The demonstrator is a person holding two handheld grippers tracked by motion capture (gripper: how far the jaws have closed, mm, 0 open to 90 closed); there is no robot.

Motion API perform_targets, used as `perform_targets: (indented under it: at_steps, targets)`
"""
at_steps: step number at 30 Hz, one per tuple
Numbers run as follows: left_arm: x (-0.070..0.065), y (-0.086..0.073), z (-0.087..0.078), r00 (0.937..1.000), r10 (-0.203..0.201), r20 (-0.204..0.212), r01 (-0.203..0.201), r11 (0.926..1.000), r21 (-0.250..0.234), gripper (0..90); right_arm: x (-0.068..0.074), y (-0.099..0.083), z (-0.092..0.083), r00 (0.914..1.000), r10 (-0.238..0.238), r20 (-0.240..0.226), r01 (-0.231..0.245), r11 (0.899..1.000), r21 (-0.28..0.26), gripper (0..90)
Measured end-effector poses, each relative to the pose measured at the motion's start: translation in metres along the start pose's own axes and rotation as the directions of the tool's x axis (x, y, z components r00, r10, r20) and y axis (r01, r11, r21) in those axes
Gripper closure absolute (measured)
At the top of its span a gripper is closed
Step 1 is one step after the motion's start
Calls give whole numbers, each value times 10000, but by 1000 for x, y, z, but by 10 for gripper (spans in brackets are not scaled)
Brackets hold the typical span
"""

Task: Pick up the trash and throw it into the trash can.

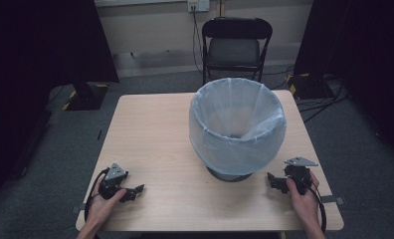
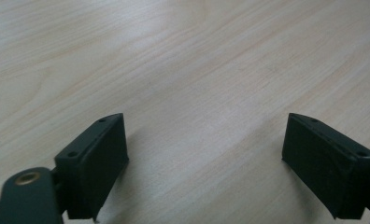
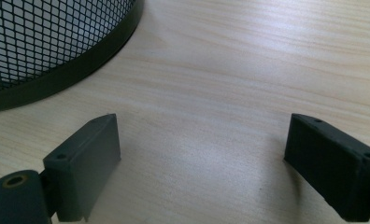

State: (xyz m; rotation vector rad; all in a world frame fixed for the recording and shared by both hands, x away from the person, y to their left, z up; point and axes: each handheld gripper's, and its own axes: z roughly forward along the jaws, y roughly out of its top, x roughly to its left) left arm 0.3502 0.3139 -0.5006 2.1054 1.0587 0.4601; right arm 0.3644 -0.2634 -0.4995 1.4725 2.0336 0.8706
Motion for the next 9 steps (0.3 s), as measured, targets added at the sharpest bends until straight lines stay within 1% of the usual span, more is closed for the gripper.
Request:
perform_targets:
  at_steps: [9]
  targets:
    - [0,0,0,10000,23,-12,-23,10000,26,133,0,0,0,10000,-2,-1,2,10000,0,96]
